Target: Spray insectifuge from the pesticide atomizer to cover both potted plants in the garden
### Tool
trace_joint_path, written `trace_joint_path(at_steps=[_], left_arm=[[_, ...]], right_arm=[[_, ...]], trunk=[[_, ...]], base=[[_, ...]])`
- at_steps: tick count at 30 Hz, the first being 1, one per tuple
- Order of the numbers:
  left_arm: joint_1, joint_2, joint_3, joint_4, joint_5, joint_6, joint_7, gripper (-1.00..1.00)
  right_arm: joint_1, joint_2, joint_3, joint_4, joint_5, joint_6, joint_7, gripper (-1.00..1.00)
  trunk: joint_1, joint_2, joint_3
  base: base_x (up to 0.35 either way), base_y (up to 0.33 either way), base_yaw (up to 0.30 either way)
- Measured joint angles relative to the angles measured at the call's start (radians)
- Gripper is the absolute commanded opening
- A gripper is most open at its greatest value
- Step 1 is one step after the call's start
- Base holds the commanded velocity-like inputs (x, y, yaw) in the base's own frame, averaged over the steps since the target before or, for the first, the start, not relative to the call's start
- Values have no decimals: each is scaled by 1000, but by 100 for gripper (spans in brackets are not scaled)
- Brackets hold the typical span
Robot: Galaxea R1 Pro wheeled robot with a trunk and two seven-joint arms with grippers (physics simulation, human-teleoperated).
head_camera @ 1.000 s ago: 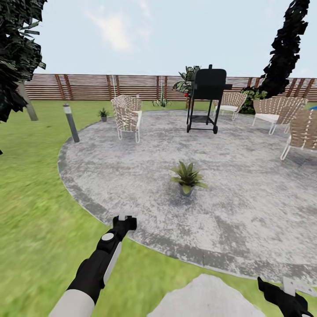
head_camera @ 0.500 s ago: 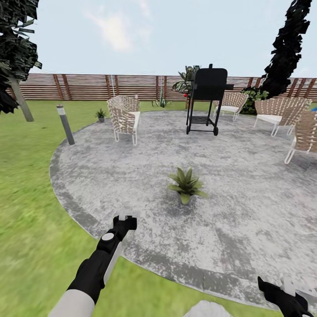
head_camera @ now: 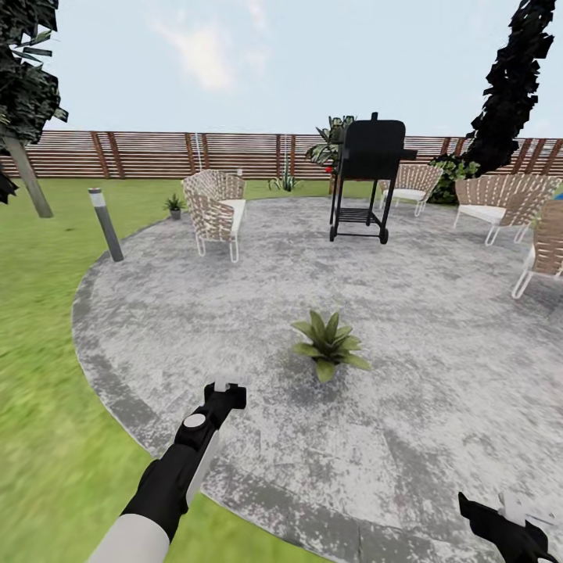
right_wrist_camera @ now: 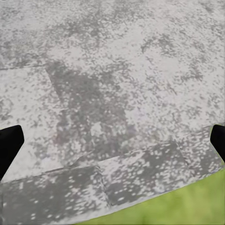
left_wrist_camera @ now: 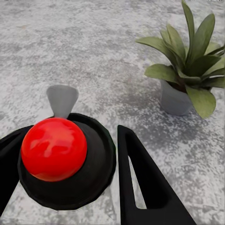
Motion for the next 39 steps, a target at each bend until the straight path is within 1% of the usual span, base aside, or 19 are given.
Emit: trace_joint_path(at_steps=[6, 15, 21, 31, 39], left_arm=[[0, 0, 0, 0, 0, 1, 0, -100], [0, 0, 0, 0, 0, 1, 0, -100], [0, 0, 0, 1, 0, 1, 0, -100], [0, 0, 0, 1, 0, 1, 0, -100], [0, 0, 0, 0, 0, 1, 0, -100]], right_arm=[[0, 1, 0, 0, 0, 0, 0, 100], [0, 1, 0, 0, 1, 0, 0, 100], [0, 1, 0, 0, 1, 0, 0, 100], [0, 1, 0, 0, 1, 0, 0, 100], [0, 1, 0, 0, 1, 0, 0, 100]], trunk=[[0, 0, 0], [-34, 63, 28], [-34, 63, 28], [-35, 63, 28], [-35, 63, 28]], base=[[21, -9, 0], [0, 0, 0], [21, -4, 0], [251, -177, 15], [277, -233, 194]])
